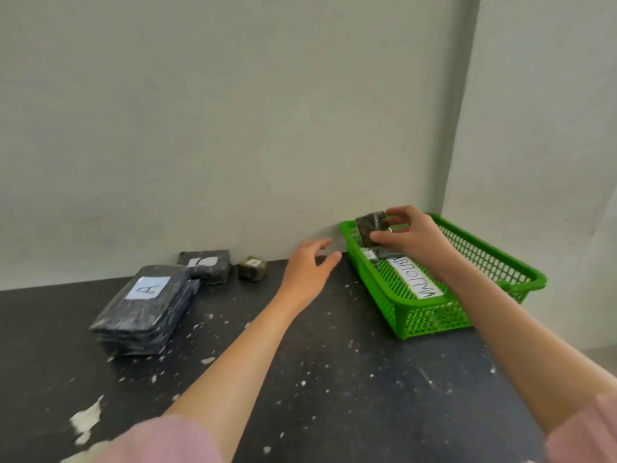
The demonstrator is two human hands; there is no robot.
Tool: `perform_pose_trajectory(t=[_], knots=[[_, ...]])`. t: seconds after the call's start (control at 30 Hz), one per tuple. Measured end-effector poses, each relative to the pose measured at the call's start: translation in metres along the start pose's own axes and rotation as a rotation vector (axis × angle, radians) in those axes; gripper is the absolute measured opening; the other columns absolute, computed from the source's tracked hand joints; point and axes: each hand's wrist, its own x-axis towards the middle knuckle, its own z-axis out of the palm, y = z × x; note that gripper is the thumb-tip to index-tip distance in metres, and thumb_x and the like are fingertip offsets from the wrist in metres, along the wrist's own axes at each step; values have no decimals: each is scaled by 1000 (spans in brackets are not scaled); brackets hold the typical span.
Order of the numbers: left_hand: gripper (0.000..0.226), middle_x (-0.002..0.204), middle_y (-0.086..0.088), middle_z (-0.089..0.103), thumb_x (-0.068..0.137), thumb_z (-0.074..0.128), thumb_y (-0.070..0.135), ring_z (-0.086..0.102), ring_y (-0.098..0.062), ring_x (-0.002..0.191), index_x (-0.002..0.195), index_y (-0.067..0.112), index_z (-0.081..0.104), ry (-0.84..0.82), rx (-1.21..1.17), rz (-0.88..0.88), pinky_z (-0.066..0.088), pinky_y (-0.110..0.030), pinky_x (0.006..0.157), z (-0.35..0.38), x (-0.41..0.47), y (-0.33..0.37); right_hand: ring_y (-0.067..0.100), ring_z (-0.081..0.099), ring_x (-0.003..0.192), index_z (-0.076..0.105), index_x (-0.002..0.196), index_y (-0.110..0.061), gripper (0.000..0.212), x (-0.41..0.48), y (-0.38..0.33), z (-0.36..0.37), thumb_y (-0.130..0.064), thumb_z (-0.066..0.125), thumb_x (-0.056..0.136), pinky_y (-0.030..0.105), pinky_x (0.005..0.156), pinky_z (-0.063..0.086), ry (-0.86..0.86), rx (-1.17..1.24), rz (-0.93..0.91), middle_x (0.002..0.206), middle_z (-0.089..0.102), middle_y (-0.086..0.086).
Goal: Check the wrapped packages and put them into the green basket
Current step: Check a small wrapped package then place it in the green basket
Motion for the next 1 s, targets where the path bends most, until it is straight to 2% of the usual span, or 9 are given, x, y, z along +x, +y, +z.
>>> perform_pose_trajectory(t=[0.1, 0.2, 0.33, 0.43, 0.5, 0.63, 0.7, 0.8, 1.0], knots=[[50, 137, -3, 46, 93, 53, 38, 48, -21, 122, 137, 15, 45, -134, 131, -11, 39, -30, 98, 37, 23, 4, 25, 59, 100, 54, 123, -5, 59, 22, 21, -37, -20, 80, 71, 35, 88, 48, -72, -392, 24, 115, 62, 9], [56, 144, -3, 38, 94, 49, 42, 46, -22, 125, 142, 16, 37, -163, 160, -68, 41, -40, 101, 56, 46, 0, 25, 58, 99, 55, 122, -6, 57, 46, 36, -58, -18, 80, 72, 33, 90, 46, -228, -534, 52, 116, 63, 11], [60, 153, -3, 25, 94, 54, 33, 34, -21, 136, 144, 9, 33, -140, 90, -73, 31, -39, 111, 68, 75, -7, 24, 58, 101, 52, 120, -23, 57, 84, 51, -67, -12, 78, 71, 33, 88, 50, -446, -791, 16, 119, 58, 7], [60, 158, 2, 12, 93, 57, 25, 17, -16, 143, 145, 11, 30, -184, 59, -14, 19, -33, 114, 78, 82, -14, 28, 64, 91, 47, 119, -30, 59, 105, 60, -67, -4, 74, 74, 32, 69, 59, -578, -736, 108, 127, 53, 13], [60, 158, 4, 8, 93, 56, 24, 12, -14, 144, 146, 16, 30, -226, 7, -18, 15, -33, 115, 81, 83, -19, 28, 66, 83, 40, 123, -26, 63, 112, 66, -59, -2, 73, 75, 35, 66, 60, -638, -759, 152, 128, 51, 18], [62, 158, 9, 0, 92, 56, 31, 5, -11, 145, 147, 21, 28, -388, -45, -54, 11, -36, 116, 74, 93, -24, 30, 63, 92, 25, 122, -26, 74, 121, 90, -41, -12, 78, 72, 37, 77, 58, -705, -936, 158, 129, 51, 18], [63, 158, 10, -2, 92, 55, 33, 3, -11, 145, 147, 22, 27, -439, -29, -48, 10, -36, 116, 73, 97, -26, 31, 59, 102, 26, 125, -24, 78, 121, 100, -39, -16, 80, 70, 40, 87, 54, -693, -962, 150, 131, 50, 13], [63, 158, 13, -1, 91, 56, 34, 3, -9, 145, 147, 22, 28, -451, -72, -56, 10, -36, 116, 74, 96, -29, 32, 59, 104, 27, 129, -19, 79, 119, 107, -36, -15, 80, 70, 41, 88, 54, -659, -941, 123, 128, 52, 11], [61, 157, 16, 2, 92, 55, 35, 4, -7, 144, 146, 22, 30, -439, -110, -53, 11, -36, 115, 75, 93, -31, 19, 62, 67, 41, 105, -14, 40, 121, 104, -33, -2, 68, 80, 30, 68, 56, -692, -699, 175, 120, 55, 21]])
